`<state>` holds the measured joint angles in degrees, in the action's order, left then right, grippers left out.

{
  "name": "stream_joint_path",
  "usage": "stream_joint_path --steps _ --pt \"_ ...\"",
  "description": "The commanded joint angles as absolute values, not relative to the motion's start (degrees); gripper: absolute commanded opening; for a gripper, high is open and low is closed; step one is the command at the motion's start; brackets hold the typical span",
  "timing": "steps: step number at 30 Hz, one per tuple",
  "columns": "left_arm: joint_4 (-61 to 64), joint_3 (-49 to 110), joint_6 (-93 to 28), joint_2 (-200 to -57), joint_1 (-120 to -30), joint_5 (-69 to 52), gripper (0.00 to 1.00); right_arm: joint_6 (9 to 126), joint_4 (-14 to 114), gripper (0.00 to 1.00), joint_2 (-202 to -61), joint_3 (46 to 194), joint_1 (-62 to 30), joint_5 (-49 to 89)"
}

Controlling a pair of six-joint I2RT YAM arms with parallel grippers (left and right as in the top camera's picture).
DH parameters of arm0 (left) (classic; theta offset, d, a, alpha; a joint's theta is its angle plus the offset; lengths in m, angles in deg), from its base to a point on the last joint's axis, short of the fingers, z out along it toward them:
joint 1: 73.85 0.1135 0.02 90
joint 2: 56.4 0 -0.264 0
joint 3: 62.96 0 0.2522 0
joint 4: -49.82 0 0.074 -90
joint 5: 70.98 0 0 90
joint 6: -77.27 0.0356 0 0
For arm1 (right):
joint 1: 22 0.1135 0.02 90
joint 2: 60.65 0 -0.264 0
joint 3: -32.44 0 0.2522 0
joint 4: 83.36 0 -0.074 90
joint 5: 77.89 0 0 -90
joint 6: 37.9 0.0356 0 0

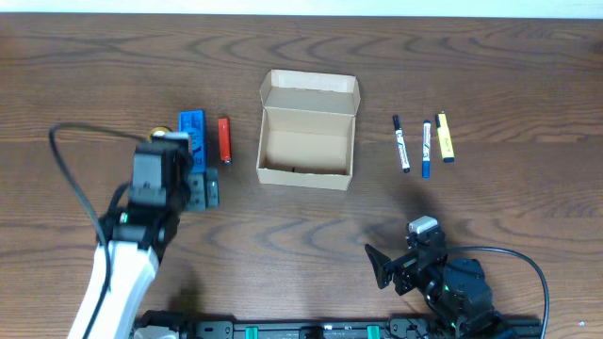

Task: Pack container
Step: 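Reach the left gripper down and grasp the blue whiteboard duster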

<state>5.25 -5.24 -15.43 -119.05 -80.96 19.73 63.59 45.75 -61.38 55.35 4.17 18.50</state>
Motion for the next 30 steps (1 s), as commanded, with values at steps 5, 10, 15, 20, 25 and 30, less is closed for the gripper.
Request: stream_joint_path --steps 5,10,15,20,25,30 --pt "11.02 2.26 -14.49 -130.40 -80.61 11.12 0.95 62.76 45.75 0.99 -60.99 55.17 4.65 18.33" --pt "18.26 2.26 -14.43 -134.37 -80.35 16.98 0.95 62.76 45.75 0.99 -60.99 55.17 4.65 18.33" --pt "21.47 2.26 -14.40 -137.94 -77.93 19.91 0.95 62.74 45.75 0.99 -60.99 55.17 4.65 18.33" --pt "24.20 2.28 -14.40 -142.92 -74.30 19.08 0.95 62.76 45.75 0.99 -60.99 55.17 4.65 18.33" --pt "27.63 2.30 -12.55 -147.51 -73.01 16.82 0.95 62.76 45.75 0.99 -60.99 55.17 4.65 18.33" --pt "29.93 2.43 -12.24 -151.27 -73.01 16.13 0.95 62.76 45.75 0.99 -60.99 55.17 4.65 18.33"
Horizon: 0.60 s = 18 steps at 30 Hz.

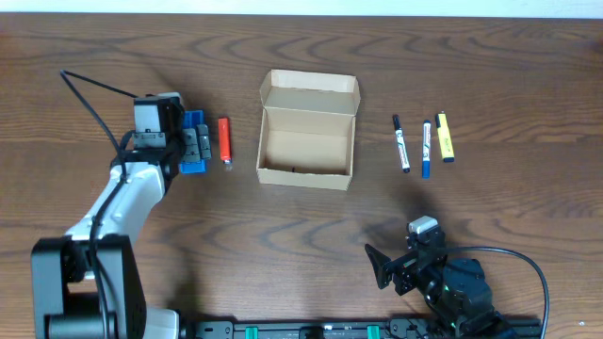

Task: Pack container
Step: 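Reach the left gripper down and grasp the blue whiteboard duster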

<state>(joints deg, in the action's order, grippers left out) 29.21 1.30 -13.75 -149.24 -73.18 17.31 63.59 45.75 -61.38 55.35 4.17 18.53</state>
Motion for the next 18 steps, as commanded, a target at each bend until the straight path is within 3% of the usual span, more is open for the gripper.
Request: stream_joint_path --steps 1,18 --pt "30.21 2.45 -12.24 -151.97 -73.01 15.56 0.95 62.76 45.75 0.99 -60.99 55.17 4.65 18.33" --pt "33.29 2.45 -11.28 -156.36 -73.14 12.17 0.99 62.76 45.75 0.99 -60.99 55.17 4.65 18.33"
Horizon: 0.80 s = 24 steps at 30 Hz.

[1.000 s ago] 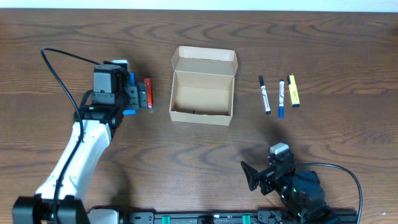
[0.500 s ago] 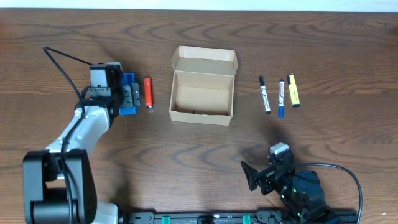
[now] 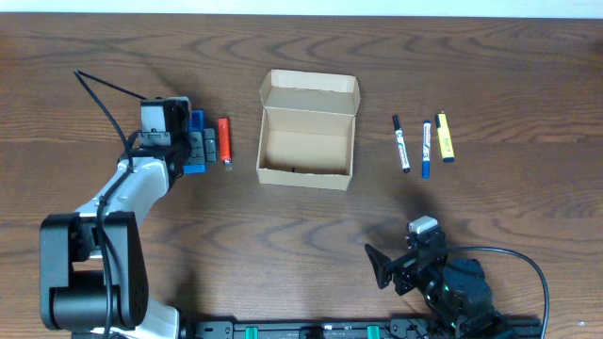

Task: Pack container
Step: 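Reach the left gripper down and grasp the blue whiteboard duster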

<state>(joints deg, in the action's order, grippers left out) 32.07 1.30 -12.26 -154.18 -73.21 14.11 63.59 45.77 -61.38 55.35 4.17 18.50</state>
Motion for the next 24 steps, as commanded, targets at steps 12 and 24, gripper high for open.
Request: stream_joint_path --steps 12,24 --pt "37.42 2.59 -13.16 -159.38 -73.14 11.89 1.00 62.74 45.75 0.99 -60.99 55.17 4.65 18.33" --pt "37.23 2.70 -13.14 -160.95 -74.82 12.02 0.90 62.76 45.75 0.99 -60.99 55.17 4.65 18.33"
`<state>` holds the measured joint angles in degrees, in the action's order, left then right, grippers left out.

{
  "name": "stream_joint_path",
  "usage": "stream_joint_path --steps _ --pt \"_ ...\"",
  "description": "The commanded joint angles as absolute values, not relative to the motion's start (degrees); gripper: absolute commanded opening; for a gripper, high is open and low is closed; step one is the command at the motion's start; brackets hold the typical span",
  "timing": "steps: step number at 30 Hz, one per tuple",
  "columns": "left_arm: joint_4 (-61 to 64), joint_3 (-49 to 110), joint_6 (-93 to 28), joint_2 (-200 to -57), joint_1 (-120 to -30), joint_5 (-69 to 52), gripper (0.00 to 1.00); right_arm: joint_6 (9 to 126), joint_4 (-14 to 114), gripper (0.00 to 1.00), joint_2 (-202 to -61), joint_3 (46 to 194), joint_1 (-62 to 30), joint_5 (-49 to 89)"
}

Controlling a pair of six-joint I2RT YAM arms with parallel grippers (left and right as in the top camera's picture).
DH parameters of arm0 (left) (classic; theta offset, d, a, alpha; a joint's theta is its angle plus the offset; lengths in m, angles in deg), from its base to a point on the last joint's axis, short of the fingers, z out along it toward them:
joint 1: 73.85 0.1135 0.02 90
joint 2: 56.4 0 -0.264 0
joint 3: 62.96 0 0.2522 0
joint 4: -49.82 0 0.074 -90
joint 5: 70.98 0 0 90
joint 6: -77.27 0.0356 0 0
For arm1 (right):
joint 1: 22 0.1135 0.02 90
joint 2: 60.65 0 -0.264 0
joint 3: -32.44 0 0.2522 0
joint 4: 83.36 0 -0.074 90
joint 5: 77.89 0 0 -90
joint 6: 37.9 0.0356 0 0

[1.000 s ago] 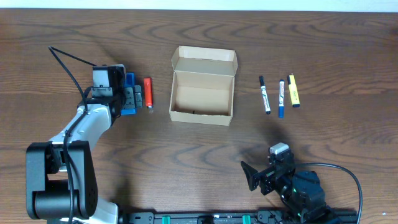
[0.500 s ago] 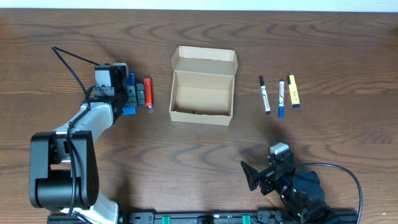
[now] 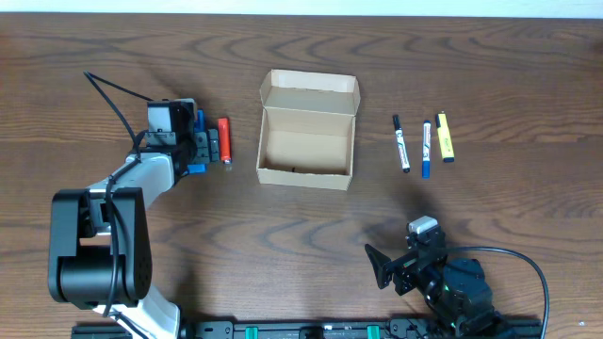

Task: Pack container
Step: 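Reach the left gripper down and grasp the blue whiteboard duster, then carry the blue duster into the box and release it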

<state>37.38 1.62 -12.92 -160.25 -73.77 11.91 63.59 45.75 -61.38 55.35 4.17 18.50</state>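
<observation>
An open cardboard box stands mid-table, its lid flap folded back. Left of it lie a red marker and a blue object, the latter mostly covered by my left gripper. That gripper lies low over the blue object, open, its fingers just left of the red marker and not holding anything. Right of the box lie a black marker, a blue marker and a yellow highlighter. My right gripper rests folded at the front edge, holding nothing.
The left arm and its black cable run from the front left up to the items. The right arm's base sits at the front right. A rail runs along the table's front edge.
My left gripper has shifted slightly right and toward the red marker, covering more of the blue object. The box, the markers and the right arm are unchanged.
At first my left gripper hovered below the blue object, nearer the front. It then stood over the blue object's left side, then closer to the red marker, and now sits right beside it. No object has been moved; the right arm stayed parked.
</observation>
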Motion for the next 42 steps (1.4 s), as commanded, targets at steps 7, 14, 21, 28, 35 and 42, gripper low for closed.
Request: stream_joint_path --steps 7,14,21,28,35,42 --pt "36.55 2.70 -13.16 -161.00 -77.10 17.76 0.89 62.76 45.75 0.99 -60.99 55.17 4.65 18.33" --pt "36.31 2.70 -14.45 -161.15 -77.14 20.58 0.83 62.76 45.75 0.99 -60.99 55.17 4.65 18.33" --pt "36.31 2.70 -15.65 -163.01 -77.14 20.74 0.77 62.76 45.75 0.99 -60.99 55.17 4.65 18.33" --pt "36.33 2.76 -16.22 -163.12 -77.12 21.17 0.66 62.76 45.75 0.99 -60.99 55.17 4.65 18.33" --pt "35.59 3.66 -17.71 -163.12 -77.10 22.22 0.49 62.76 45.75 0.99 -60.99 55.17 4.65 18.33" --pt "28.77 9.56 -17.51 -163.09 -77.10 22.73 0.38 62.76 45.75 0.99 -60.99 55.17 4.65 18.33"
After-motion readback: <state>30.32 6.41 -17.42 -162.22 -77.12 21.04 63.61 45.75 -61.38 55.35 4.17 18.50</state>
